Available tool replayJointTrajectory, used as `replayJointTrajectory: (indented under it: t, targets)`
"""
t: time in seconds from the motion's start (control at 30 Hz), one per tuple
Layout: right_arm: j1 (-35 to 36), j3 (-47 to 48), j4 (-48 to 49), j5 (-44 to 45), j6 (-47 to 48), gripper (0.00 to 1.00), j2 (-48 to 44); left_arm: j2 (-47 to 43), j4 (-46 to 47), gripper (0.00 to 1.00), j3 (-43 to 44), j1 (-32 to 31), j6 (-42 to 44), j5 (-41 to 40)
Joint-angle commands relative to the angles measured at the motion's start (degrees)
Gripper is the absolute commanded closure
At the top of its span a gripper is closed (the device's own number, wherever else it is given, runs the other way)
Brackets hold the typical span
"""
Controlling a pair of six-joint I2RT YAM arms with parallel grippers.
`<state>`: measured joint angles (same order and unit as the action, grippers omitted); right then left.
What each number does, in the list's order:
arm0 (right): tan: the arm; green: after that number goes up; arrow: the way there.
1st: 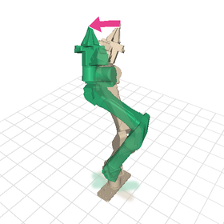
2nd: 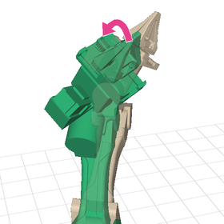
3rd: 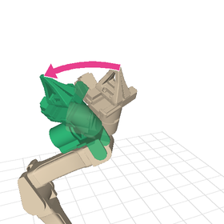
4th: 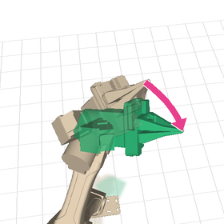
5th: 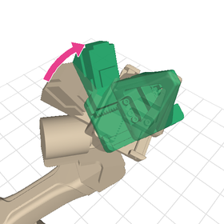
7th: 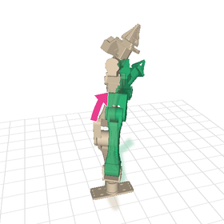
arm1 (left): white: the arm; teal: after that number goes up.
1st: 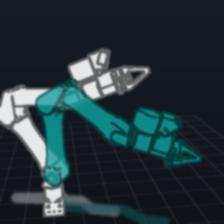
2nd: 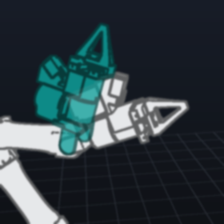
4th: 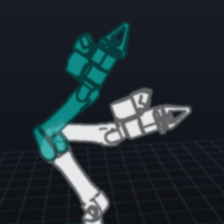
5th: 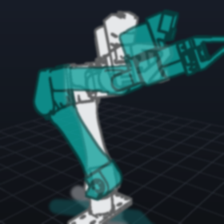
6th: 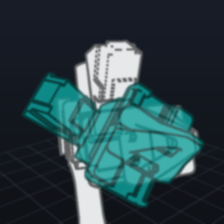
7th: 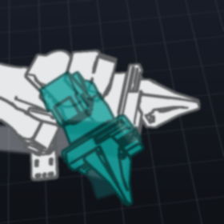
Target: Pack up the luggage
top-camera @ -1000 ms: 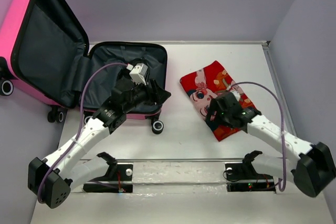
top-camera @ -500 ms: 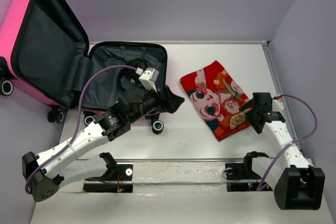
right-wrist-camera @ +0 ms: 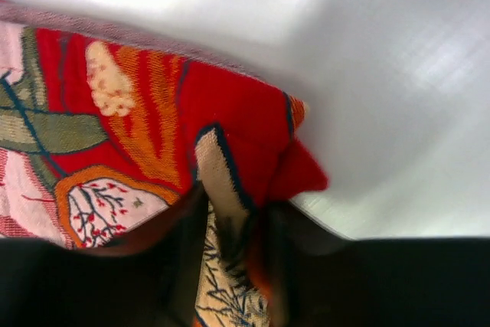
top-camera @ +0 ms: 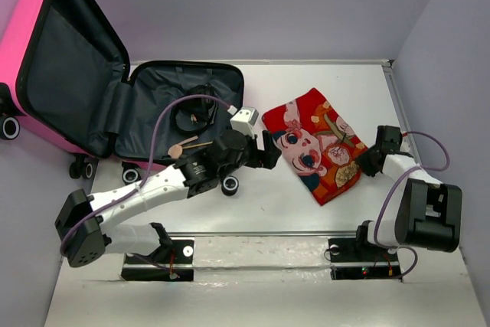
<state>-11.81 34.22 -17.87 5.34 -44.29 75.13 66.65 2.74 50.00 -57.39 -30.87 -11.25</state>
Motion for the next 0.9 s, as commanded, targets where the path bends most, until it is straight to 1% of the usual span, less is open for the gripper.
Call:
replayJointTrajectory:
  t: [0.0,0.03,0.1,0.13,0.23,0.27,0.3,0.47,0.53,0.67,0.8,0.87]
  targets:
    - [-0.14,-1.17,5.30,-3.68,0.87,0.74,3.62,7.50,4.55,0.06,4.75,-0.27,0.82,-2.73]
    - [-0.14,-1.00,5.47,-2.02,1.66,0.83,3.44,8.92,4.81,0.06,5.45,-0.27,0.64,-2.90]
    - [-0.14,-0.03,5.48,-0.52,2.63,0.91,3.00,12.95,5.25,0.06,7.91,-0.18,-0.23,-3.08]
    - [-0.14,0.32,5.48,0.80,3.33,0.93,2.74,14.28,5.69,0.06,8.88,-0.10,-0.41,-3.17]
    - [-0.75,1.38,5.48,2.21,4.13,0.93,2.04,20.60,5.96,0.06,13.53,0.60,-0.68,-4.75]
    - [-0.75,1.81,5.48,2.74,4.39,0.93,1.95,22.62,5.44,0.06,17.20,1.13,-0.59,-4.58]
    - [-0.75,2.34,5.48,3.44,4.48,0.93,1.51,27.34,3.17,0.06,19.33,2.27,-0.77,-4.31]
    - [-1.28,2.43,5.13,7.13,6.41,0.93,-2.09,39.14,1.30,0.06,28.48,5.61,-2.08,-5.45]
    - [-1.89,2.17,5.04,8.19,7.55,0.93,-3.84,42.05,0.86,0.06,30.50,7.11,-2.87,-5.28]
    - [-1.90,2.17,5.12,7.93,9.22,0.93,-4.47,48.03,-0.89,0.06,36.21,7.90,-4.11,-6.33]
    - [-2.42,1.64,5.83,8.11,10.89,0.93,-5.00,51.38,-1.51,0.06,37.19,7.99,-6.48,-8.88]
    - [-2.42,1.47,6.44,6.44,10.81,0.93,-5.43,52.17,-1.34,0.06,36.93,8.25,-7.18,-9.32]
